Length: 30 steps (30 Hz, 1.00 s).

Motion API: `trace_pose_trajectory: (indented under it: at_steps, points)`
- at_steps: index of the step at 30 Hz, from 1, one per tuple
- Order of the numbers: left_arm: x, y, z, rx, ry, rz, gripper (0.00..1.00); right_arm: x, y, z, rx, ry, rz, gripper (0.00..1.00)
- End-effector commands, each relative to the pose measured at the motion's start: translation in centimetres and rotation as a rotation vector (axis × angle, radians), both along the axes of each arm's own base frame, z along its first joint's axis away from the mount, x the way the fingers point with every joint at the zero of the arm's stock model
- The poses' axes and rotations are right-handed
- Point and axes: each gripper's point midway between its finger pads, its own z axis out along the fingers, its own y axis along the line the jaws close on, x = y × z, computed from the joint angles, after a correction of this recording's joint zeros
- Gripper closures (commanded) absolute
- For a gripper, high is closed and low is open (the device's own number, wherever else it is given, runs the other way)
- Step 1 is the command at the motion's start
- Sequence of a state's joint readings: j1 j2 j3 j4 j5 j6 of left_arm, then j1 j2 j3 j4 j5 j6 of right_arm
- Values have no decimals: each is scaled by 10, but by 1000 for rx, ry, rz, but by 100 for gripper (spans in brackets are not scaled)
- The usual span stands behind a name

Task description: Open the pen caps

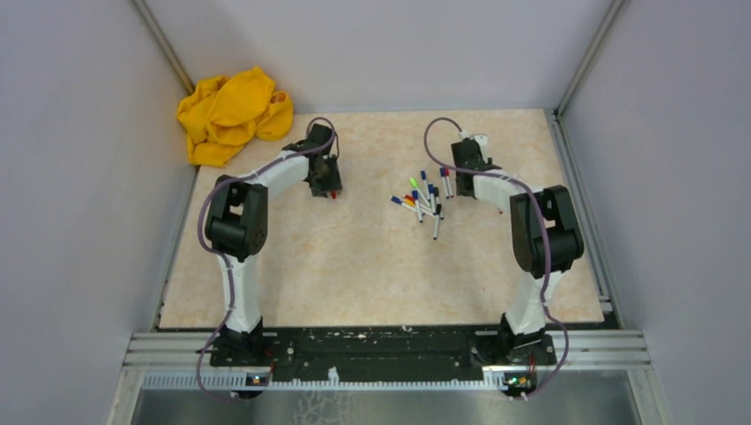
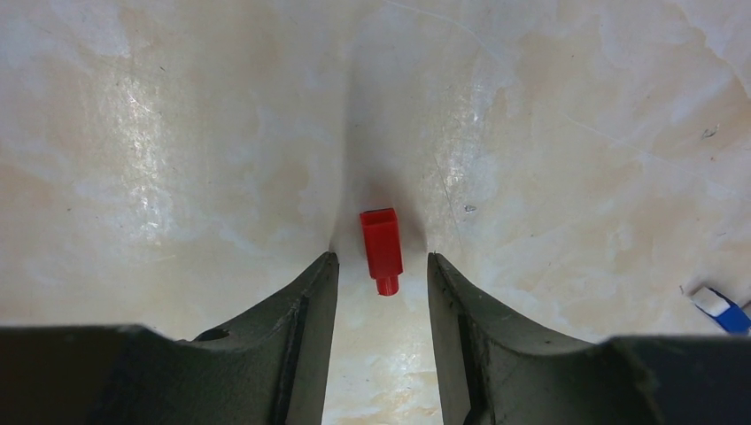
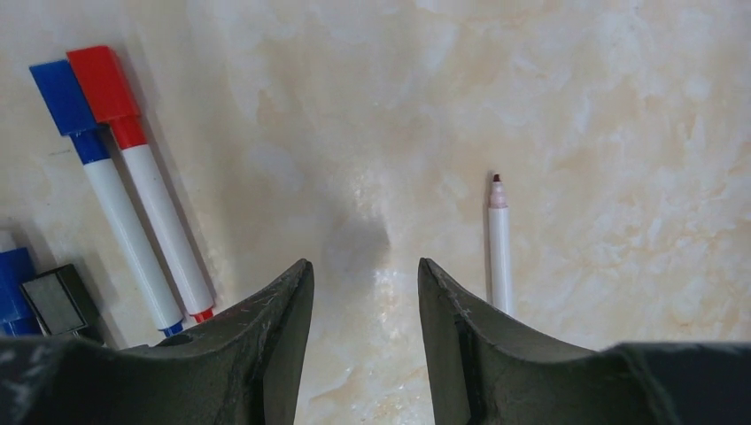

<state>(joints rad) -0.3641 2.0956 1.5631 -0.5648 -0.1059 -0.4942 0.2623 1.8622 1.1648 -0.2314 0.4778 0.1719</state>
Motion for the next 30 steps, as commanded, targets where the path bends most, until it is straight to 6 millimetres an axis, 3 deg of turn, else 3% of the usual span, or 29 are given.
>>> trace_pose_trajectory:
  at_steps: [1,8,14,30]
  points:
    - [3,-7,26,-42,-33,-13,51,9,-36,54,20,-149,-117,53]
    - [11,-15,36,-81,-57,-27,51,1,-72,39,50,-95,-209,53]
    - [18,-19,43,-88,-75,-42,51,-2,-87,19,114,-69,-257,54]
    - [18,-20,39,-91,-68,-53,51,-8,-77,0,204,-30,-224,57]
